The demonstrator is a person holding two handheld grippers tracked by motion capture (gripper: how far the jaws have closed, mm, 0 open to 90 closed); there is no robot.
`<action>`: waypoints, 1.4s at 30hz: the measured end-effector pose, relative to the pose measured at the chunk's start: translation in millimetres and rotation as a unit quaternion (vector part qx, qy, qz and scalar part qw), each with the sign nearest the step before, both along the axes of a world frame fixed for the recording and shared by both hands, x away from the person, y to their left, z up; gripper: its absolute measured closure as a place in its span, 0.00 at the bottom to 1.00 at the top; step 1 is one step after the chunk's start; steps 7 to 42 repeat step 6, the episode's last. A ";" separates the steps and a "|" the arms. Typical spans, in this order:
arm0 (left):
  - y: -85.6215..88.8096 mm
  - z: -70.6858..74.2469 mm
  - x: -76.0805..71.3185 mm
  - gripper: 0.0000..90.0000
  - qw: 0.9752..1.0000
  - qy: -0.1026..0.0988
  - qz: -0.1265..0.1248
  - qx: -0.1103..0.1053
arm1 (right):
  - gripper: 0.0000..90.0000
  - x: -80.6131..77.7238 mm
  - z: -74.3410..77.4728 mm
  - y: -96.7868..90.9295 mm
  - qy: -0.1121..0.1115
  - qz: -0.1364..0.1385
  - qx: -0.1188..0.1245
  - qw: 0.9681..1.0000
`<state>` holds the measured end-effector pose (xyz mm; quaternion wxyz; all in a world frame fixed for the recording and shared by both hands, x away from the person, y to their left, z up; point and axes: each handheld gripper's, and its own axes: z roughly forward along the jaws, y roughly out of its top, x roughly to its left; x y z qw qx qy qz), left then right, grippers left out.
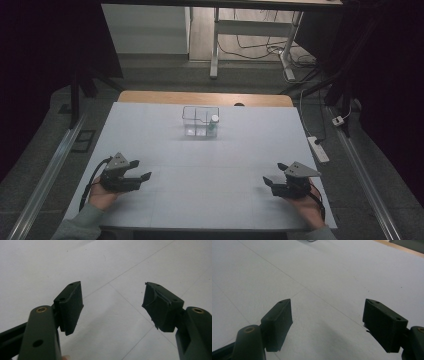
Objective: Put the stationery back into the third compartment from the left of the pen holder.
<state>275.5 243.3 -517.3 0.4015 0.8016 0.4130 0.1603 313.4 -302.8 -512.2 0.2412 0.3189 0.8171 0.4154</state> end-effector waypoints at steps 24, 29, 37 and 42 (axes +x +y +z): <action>0.6 -0.2 -0.5 0.35 1.000 -0.001 0.000 0.000 | 0.25 0.3 -0.2 0.4 -0.001 0.002 -0.003 1.000; 0.6 -0.2 -0.5 0.35 1.000 -0.001 0.000 0.000 | 0.25 0.3 -0.2 0.4 -0.001 0.002 -0.003 1.000; 0.6 -0.2 -0.5 0.35 1.000 -0.001 0.000 0.000 | 0.25 0.3 -0.2 0.4 -0.001 0.002 -0.003 1.000; 0.6 -0.2 -0.5 0.35 1.000 -0.001 0.000 0.000 | 0.25 0.3 -0.2 0.4 -0.001 0.002 -0.003 1.000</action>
